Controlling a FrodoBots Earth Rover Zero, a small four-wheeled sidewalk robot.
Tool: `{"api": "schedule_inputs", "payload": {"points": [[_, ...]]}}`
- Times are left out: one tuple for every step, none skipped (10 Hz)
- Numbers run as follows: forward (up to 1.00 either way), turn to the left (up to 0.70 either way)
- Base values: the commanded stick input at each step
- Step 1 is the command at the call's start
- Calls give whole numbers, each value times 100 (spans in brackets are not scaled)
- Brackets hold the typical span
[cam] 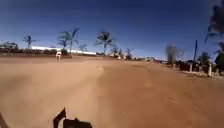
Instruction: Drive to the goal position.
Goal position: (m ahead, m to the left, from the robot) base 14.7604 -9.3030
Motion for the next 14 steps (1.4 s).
{"api": "schedule_inputs", "payload": {"points": [[70, 0], [70, 0], [70, 0], [70, 0], [70, 0], [70, 0], [70, 0], [70, 0], [70, 0], [70, 0], [70, 0], [70, 0], [70, 0], [70, 0]]}}
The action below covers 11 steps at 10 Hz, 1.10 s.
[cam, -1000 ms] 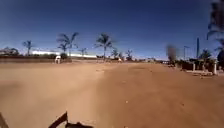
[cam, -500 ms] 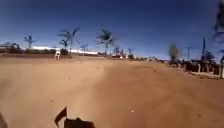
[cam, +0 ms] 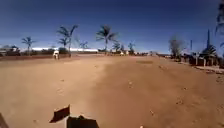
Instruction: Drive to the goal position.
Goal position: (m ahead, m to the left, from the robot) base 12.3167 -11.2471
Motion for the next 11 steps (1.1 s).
{"api": "schedule_inputs", "payload": {"points": [[70, -2], [70, -12], [70, -35], [70, -35], [70, -35], [70, -35], [70, 0], [70, 0], [70, 0], [70, 0], [70, 0]]}}
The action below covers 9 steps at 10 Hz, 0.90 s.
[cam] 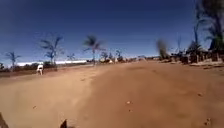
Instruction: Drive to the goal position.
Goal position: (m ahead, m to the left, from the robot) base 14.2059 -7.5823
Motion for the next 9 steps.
{"api": "schedule_inputs", "payload": {"points": [[70, 0], [70, 0], [70, 0], [70, 0], [70, 0], [70, 0], [70, 0], [70, 0], [70, 0]]}}
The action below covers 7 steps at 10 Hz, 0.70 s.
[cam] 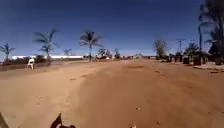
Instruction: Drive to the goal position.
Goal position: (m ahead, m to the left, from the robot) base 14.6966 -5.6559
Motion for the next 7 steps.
{"api": "schedule_inputs", "payload": {"points": [[70, 0], [70, 0], [70, 0], [70, 0], [70, 0], [70, 0], [70, 0]]}}
